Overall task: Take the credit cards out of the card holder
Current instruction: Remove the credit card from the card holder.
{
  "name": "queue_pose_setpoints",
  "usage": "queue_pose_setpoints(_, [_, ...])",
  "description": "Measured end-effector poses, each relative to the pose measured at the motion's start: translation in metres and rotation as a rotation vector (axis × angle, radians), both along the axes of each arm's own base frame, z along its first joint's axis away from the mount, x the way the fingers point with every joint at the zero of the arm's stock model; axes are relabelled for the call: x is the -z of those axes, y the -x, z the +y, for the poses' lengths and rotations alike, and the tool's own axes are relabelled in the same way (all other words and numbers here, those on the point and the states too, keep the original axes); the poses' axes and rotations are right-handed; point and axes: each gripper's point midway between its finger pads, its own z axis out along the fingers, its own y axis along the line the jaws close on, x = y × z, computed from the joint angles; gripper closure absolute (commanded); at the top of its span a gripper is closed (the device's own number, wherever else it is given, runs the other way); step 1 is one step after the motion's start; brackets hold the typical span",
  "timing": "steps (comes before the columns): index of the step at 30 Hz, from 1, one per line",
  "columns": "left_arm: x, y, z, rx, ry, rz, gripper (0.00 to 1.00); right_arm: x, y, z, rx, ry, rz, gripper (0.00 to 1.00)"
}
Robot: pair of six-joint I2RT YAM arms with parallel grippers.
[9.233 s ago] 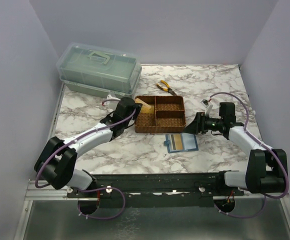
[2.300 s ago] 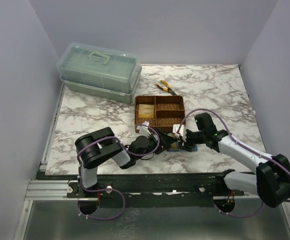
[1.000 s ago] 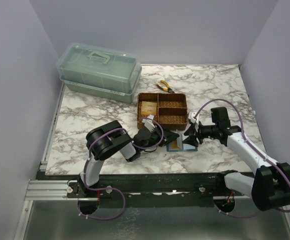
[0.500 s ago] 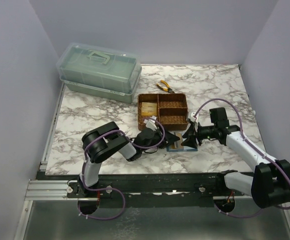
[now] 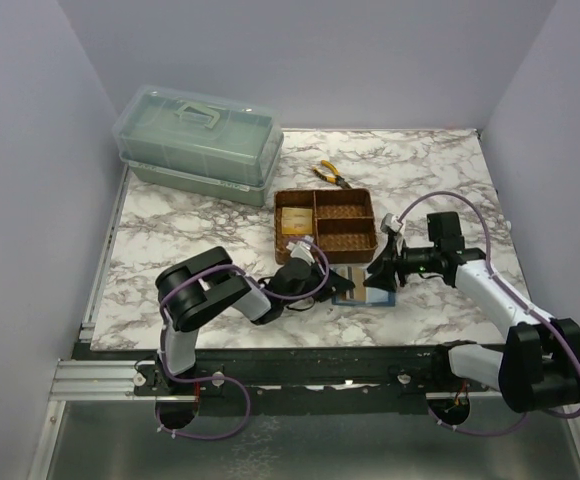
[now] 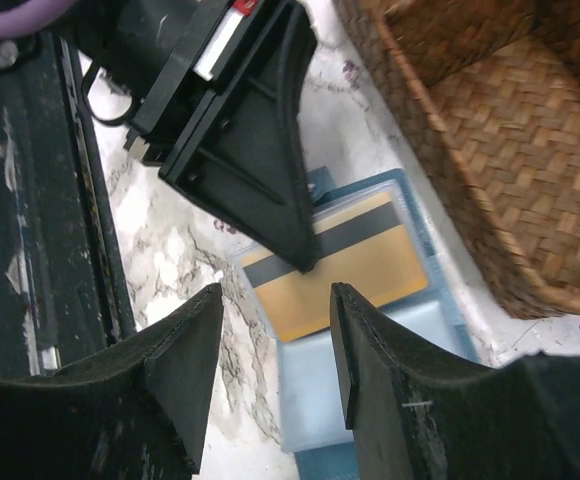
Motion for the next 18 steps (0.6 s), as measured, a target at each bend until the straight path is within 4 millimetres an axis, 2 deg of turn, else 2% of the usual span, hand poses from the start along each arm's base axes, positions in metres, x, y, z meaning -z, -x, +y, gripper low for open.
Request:
queue_pose_setpoints(6, [0.000, 0.017, 0.017, 0.003, -0.018, 0.008, 1.00, -0.023, -0.008, -0.006, 0.082, -0.121, 0.093, 0.48])
queue_pose_setpoints(10, [-0.003, 0.026, 0.031, -0.009, 0.004, 0.001, 1.00, -0.043, -0.005, -0.003, 0.069, -0.236, 0.177, 0.48])
queue_pose_setpoints(14, [-0.009, 0.030, 0.034, -0.017, 0.039, -0.016, 1.00, -0.057, 0.004, 0.003, 0.034, -0.329, 0.285, 0.39])
queue_pose_setpoints(18, [-0.022, 0.037, 0.032, -0.018, 0.095, -0.055, 1.00, -0.064, 0.008, 0.006, 0.037, -0.374, 0.365, 0.35])
